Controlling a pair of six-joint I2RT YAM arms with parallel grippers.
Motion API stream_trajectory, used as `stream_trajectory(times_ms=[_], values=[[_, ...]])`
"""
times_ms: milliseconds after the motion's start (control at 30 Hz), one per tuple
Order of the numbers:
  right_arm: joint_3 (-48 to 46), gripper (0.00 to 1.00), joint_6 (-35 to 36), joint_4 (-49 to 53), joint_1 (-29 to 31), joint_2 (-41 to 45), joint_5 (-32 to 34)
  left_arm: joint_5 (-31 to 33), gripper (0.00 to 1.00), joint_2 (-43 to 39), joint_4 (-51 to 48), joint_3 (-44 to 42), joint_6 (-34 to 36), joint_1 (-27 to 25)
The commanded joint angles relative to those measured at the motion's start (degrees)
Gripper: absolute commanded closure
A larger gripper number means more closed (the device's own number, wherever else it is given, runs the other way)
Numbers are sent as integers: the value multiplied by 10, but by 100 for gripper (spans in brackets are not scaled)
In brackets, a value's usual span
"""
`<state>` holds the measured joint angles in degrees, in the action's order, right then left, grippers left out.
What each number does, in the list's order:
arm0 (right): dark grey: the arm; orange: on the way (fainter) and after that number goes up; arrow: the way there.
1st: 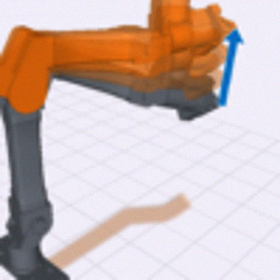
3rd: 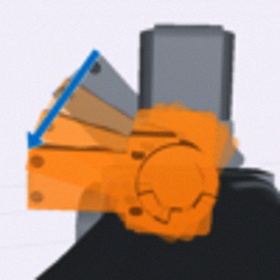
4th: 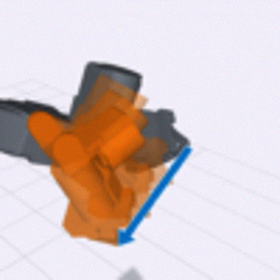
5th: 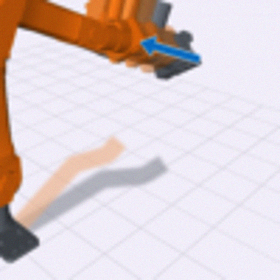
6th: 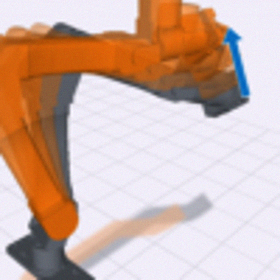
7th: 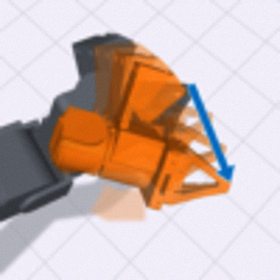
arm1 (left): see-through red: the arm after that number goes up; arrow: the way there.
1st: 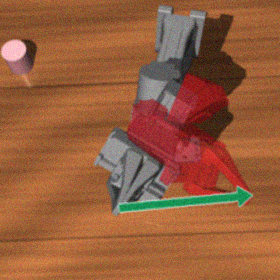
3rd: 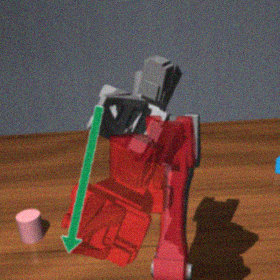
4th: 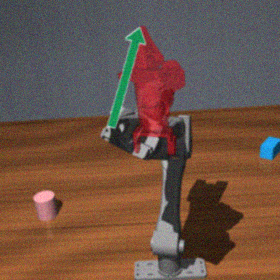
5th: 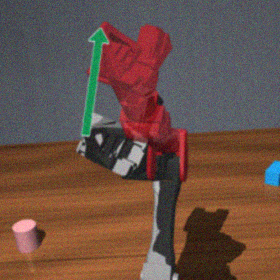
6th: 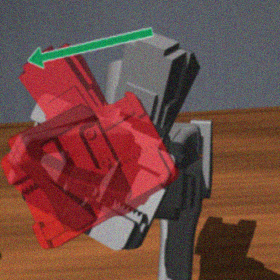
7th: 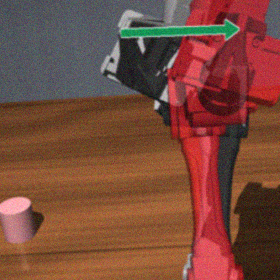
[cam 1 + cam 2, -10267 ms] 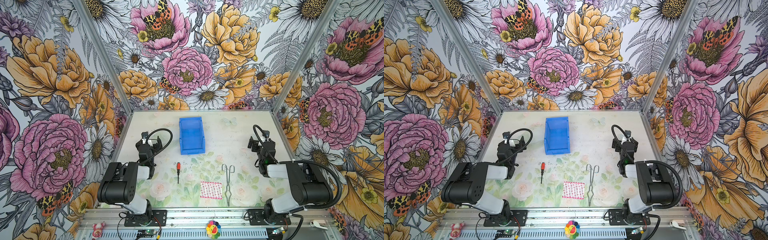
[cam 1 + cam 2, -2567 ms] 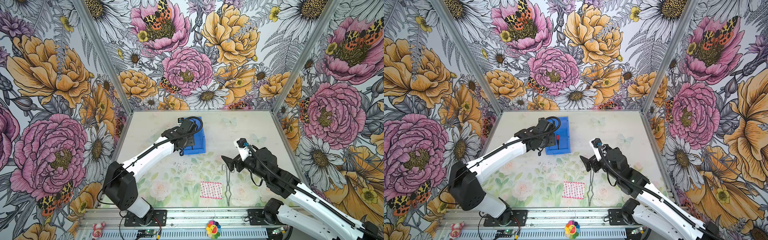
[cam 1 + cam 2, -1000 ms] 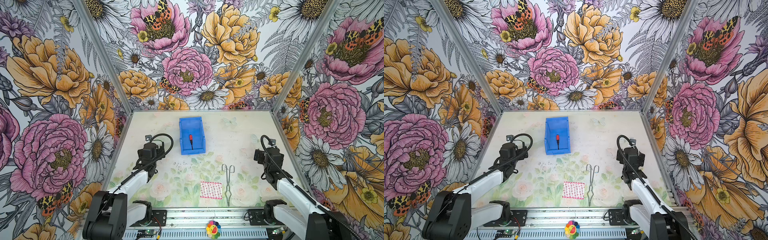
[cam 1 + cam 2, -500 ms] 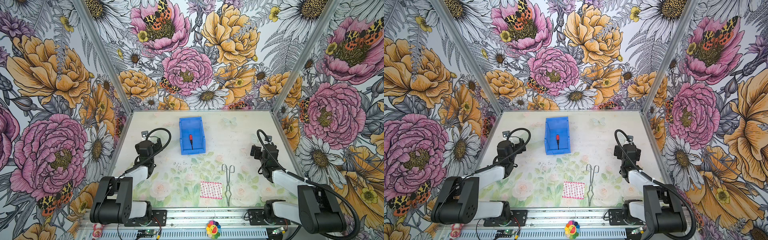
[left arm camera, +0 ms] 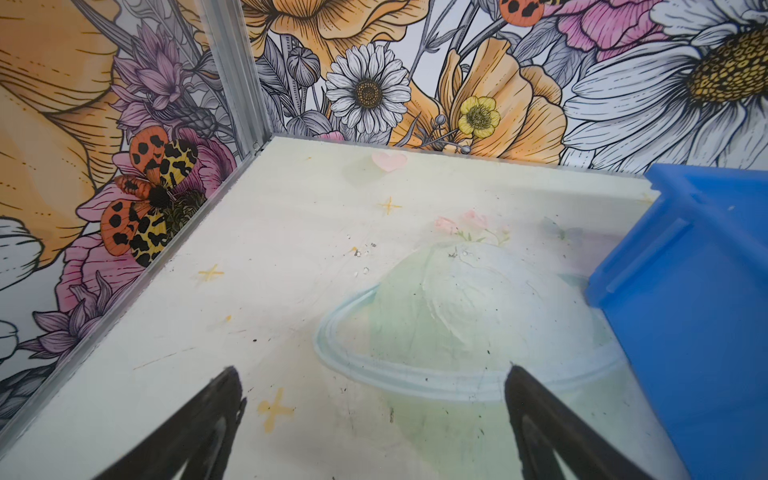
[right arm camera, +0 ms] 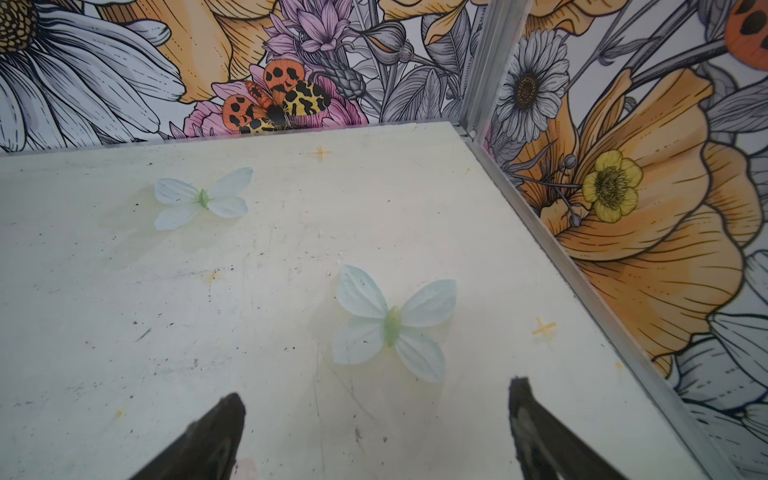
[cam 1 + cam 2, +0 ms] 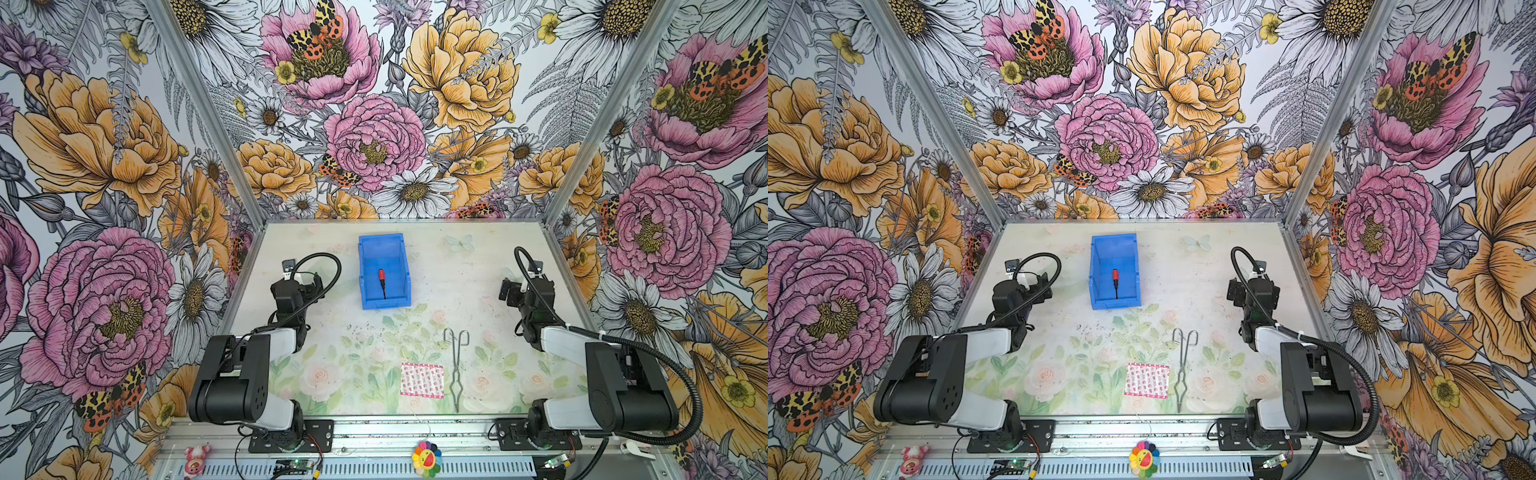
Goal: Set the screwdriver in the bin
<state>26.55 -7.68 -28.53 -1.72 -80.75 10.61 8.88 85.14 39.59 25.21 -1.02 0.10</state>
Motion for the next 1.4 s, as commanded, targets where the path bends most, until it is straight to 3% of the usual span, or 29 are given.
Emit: stream_trajectory(times_ms=[0, 233, 567, 1367], values=[[21, 1, -3, -41, -7, -16, -15, -26, 1, 13, 66, -6, 8, 6], [21, 1, 11, -78, -2, -50, -30, -32, 1, 36, 137, -34, 13, 4], [-32, 1, 37, -193, -1, -72, -94, -23, 1, 35, 133, -33, 15, -1], [-35, 1, 38, -195, 2, -70, -88, -7, 1, 36, 144, -38, 25, -12]])
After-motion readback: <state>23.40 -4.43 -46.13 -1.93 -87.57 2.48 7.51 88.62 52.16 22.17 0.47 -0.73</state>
